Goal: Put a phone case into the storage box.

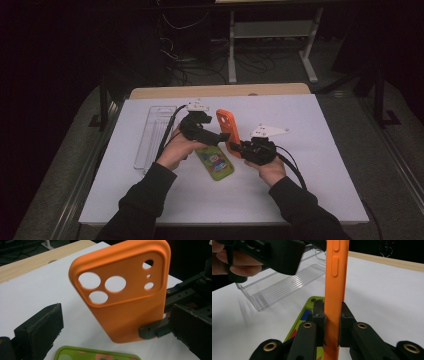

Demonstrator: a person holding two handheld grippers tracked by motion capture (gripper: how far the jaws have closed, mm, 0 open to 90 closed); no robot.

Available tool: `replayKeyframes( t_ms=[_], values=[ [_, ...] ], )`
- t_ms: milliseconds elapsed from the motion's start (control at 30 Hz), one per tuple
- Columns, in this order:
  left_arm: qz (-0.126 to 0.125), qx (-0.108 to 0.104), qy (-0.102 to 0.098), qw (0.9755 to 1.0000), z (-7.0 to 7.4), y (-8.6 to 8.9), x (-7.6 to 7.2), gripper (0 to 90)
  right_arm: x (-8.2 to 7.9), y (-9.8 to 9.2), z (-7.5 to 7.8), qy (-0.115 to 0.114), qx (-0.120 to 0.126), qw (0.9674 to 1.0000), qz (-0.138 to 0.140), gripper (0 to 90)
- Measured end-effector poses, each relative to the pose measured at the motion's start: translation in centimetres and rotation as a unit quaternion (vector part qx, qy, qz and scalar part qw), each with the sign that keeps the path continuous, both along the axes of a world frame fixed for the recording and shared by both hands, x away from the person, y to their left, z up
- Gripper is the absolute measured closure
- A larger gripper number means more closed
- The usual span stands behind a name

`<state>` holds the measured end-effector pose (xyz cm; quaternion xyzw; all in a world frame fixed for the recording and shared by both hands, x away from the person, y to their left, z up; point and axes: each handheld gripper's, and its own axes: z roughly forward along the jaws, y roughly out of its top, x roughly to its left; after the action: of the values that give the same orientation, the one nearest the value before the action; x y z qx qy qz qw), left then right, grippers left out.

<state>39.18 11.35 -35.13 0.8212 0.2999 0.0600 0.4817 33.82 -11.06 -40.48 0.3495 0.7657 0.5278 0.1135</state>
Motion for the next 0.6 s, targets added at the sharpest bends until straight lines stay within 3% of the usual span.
replayKeyframes(
  t_ms=[367, 600],
  values=[
    [-0.007, -0.018, -0.006, 0.9998, -0.2, -1.1, 0.7, 0.0, -0.3, 0.4, 0.2, 0.002, 0.008, 1.0000, 0.003, 78.4],
    [-0.002, -0.030, 0.002, 0.9995, -0.3, -1.6, 0.7, 0.0, -0.3, 0.6, 0.1, 0.003, 0.009, 0.9999, 0.005, 78.4]
  ],
)
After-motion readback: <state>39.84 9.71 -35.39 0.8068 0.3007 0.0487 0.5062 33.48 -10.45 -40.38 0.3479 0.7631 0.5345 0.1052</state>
